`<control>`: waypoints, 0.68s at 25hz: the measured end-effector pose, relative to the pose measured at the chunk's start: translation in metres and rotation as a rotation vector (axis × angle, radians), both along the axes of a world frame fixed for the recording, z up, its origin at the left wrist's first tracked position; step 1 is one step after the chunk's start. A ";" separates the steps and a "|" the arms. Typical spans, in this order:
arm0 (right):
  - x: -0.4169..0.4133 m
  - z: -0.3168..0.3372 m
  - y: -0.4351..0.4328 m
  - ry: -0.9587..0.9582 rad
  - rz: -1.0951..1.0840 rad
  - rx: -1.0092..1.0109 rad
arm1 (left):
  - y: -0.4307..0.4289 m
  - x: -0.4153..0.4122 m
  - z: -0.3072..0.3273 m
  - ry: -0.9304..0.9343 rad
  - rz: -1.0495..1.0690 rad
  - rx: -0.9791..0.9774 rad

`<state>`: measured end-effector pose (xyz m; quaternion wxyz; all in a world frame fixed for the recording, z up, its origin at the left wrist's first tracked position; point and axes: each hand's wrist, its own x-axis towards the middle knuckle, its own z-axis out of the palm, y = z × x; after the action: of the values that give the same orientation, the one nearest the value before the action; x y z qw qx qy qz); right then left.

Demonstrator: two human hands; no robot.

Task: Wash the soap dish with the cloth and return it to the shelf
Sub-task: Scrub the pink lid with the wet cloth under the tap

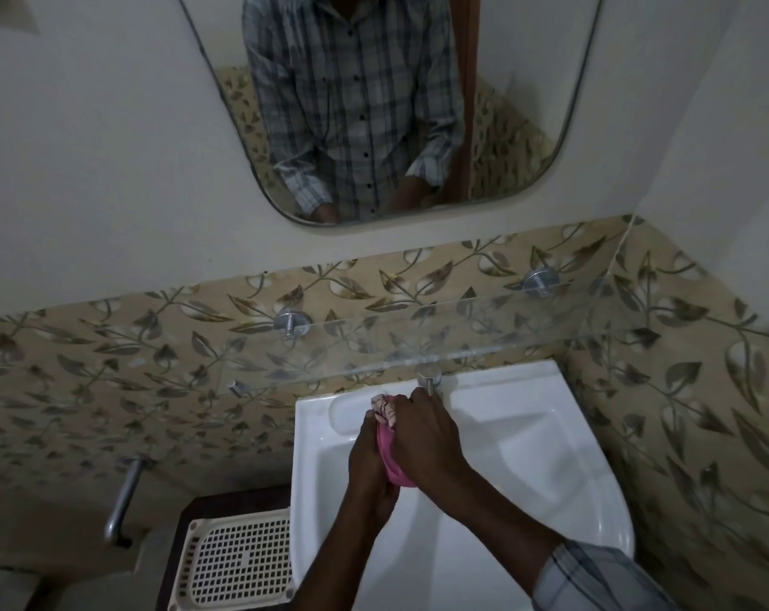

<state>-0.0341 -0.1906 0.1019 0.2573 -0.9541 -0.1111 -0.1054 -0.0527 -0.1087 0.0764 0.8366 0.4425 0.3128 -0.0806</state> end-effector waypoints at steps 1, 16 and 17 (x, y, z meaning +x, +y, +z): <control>-0.004 0.007 0.004 0.106 -0.016 -0.042 | -0.003 -0.003 -0.004 -0.023 0.004 0.046; 0.003 -0.043 -0.083 -0.271 0.886 0.169 | 0.045 0.016 -0.002 0.077 -0.252 -0.236; 0.010 -0.043 -0.093 -0.303 0.905 0.091 | 0.045 0.012 -0.003 0.091 -0.294 -0.270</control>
<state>-0.0241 -0.2841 0.0592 0.2998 -0.7716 -0.5468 -0.1253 -0.0406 -0.0640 0.0732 0.8525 0.3631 0.2689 -0.2628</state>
